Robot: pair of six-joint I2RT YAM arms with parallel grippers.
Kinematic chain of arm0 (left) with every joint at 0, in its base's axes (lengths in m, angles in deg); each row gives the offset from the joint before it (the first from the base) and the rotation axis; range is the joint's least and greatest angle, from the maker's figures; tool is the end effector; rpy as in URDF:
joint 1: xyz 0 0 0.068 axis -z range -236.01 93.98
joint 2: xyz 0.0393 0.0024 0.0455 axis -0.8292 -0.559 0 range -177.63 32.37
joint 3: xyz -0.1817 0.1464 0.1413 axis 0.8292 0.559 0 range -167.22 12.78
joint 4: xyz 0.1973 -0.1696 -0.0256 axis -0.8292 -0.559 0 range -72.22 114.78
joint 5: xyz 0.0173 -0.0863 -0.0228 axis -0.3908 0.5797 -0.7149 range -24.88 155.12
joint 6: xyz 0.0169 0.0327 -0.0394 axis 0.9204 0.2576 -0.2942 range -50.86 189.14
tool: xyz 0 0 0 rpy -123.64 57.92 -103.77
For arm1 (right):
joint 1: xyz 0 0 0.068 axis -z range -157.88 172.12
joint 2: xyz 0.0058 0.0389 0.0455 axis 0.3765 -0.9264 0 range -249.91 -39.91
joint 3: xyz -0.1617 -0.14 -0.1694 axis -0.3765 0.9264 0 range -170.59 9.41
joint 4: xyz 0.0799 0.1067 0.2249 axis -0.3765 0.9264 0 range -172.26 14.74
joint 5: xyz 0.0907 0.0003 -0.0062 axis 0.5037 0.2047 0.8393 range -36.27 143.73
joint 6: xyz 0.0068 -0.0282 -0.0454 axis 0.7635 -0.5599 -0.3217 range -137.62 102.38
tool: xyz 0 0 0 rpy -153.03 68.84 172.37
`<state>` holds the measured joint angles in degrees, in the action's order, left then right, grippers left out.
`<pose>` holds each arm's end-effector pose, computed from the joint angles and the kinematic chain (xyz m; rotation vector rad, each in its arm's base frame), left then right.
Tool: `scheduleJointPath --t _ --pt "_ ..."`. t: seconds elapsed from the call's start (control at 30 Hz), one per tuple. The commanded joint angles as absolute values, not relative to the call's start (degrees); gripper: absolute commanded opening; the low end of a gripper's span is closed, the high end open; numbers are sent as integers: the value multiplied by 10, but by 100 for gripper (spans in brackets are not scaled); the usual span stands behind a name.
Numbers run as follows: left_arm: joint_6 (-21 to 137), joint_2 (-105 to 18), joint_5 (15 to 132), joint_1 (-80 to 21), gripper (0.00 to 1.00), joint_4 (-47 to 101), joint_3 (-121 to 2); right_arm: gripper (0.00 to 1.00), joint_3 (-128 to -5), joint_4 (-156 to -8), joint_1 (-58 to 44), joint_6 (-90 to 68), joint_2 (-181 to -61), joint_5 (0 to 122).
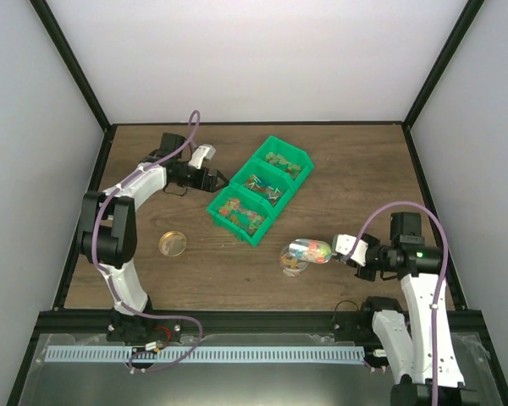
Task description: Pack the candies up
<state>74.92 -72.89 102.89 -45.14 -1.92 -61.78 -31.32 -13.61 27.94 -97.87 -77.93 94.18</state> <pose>0.3747 -0.0941 0.2086 0.6024 2.4086 -0.8763 0.0970 0.0133 0.2554 -1.5686 1.7602 0.2912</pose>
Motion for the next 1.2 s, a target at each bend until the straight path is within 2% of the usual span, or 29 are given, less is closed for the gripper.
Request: scheduleJointPath --t 0.0,0.57,1.17 --pt "750 -732 1047 -449 91 -14 -634 1 -350 -94 284 -1019 -806 937" --pt "758 -743 1054 -452 90 -12 -634 1 -398 -80 267 -1034 -918 871" --pt "774 -760 1058 -468 90 -22 -649 1 -448 -85 168 -971 -990 807"
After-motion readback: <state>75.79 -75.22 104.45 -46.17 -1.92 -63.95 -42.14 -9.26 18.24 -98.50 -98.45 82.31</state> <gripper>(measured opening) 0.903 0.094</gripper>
